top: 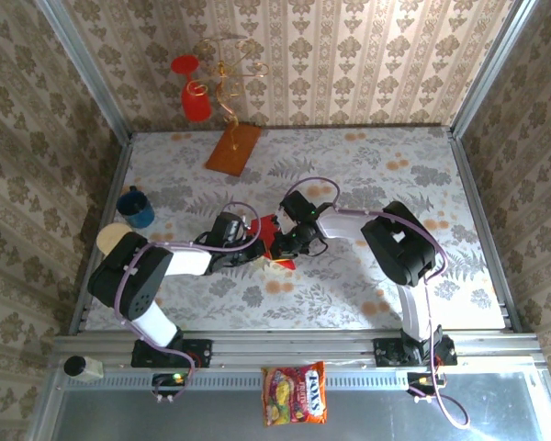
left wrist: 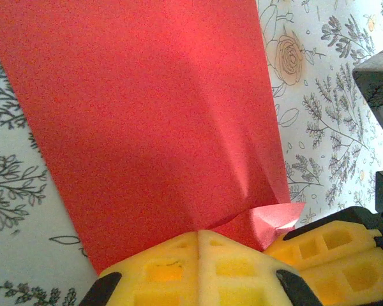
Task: Fold a paper plane with a square sheet of paper (pick it up from the middle)
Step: Third fold the triangle at the center of the table.
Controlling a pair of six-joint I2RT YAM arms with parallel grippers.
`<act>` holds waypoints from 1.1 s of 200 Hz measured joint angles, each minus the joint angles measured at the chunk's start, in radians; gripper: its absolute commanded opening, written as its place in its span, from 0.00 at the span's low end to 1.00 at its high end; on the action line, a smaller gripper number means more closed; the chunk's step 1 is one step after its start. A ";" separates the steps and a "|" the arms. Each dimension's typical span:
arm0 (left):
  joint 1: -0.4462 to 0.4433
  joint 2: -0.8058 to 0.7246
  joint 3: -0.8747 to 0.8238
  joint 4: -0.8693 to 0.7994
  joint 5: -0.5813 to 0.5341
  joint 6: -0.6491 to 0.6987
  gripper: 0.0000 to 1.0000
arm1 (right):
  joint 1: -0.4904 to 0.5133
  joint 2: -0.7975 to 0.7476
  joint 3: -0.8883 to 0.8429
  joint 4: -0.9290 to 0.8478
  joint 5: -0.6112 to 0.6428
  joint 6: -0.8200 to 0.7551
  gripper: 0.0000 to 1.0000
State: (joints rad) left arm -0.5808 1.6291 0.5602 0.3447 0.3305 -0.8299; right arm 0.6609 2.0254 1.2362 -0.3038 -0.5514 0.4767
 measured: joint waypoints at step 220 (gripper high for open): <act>-0.018 -0.053 -0.058 0.015 -0.077 -0.179 0.00 | -0.122 -0.377 -0.464 0.124 0.024 0.052 0.00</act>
State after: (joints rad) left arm -0.5987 1.5761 0.5026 0.3595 0.2531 -1.0084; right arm 0.5392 1.6489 0.7723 -0.1795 -0.5274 0.5289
